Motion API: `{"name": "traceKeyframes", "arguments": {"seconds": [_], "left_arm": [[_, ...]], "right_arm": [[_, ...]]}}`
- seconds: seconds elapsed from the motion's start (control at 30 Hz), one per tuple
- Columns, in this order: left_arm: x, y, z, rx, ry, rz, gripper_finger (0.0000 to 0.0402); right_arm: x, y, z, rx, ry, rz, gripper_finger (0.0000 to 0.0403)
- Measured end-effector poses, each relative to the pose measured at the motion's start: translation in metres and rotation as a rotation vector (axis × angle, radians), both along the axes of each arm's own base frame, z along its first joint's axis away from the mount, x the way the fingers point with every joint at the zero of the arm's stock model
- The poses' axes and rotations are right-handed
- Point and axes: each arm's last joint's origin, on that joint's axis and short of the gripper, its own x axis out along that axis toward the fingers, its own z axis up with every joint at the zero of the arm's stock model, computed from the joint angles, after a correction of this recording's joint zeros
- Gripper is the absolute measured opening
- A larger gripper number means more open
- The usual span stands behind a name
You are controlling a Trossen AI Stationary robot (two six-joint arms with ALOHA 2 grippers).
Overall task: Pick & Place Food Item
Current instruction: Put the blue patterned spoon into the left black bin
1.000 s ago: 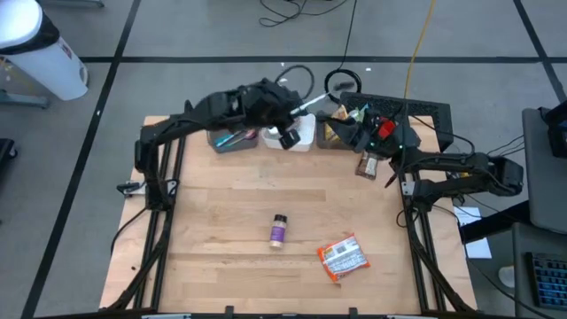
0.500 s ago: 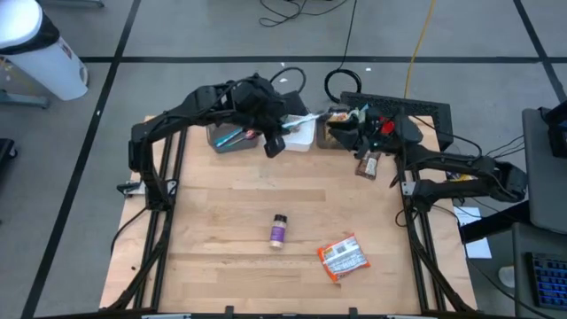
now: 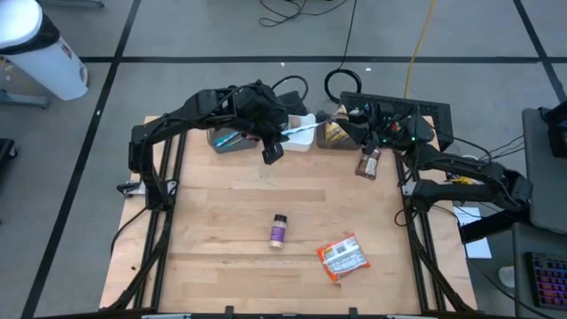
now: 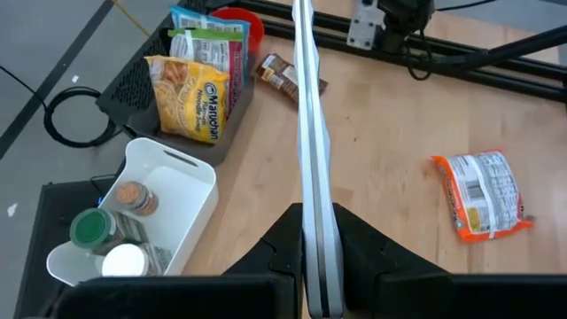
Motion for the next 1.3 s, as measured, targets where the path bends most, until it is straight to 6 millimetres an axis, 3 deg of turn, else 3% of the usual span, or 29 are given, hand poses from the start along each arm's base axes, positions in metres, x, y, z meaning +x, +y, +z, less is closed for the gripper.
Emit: {"name": "traceKeyframes", "arguments": {"seconds": [0.2, 0.47, 0.7, 0.97, 1.3], "left_arm": [[0.000, 0.000, 0.000, 0.003, 0.001, -0.003, 0.0038], [0.001, 0.000, -0.006, -0.017, 0.025, -0.002, 0.0039], [0.005, 0.001, -0.023, -0.053, 0.079, 0.025, 0.0077], [0.013, 0.006, -0.036, 0.011, 0.098, -0.014, 0.0086], [0.018, 0.004, -0.032, 0.371, 0.140, -0.034, 0.0087]], "right_arm": [[0.000, 0.000, -0.001, 0.014, 0.014, 0.006, 0.0135], [0.000, 0.000, -0.002, 0.003, 0.024, -0.009, 0.0014], [0.002, -0.001, -0.007, 0.032, 0.060, -0.015, 0.0004], [0.006, 0.003, -0.011, 0.121, 0.084, -0.051, 0.0001], [0.008, 0.003, -0.018, 0.184, 0.139, -0.057, 0.0001]]}}
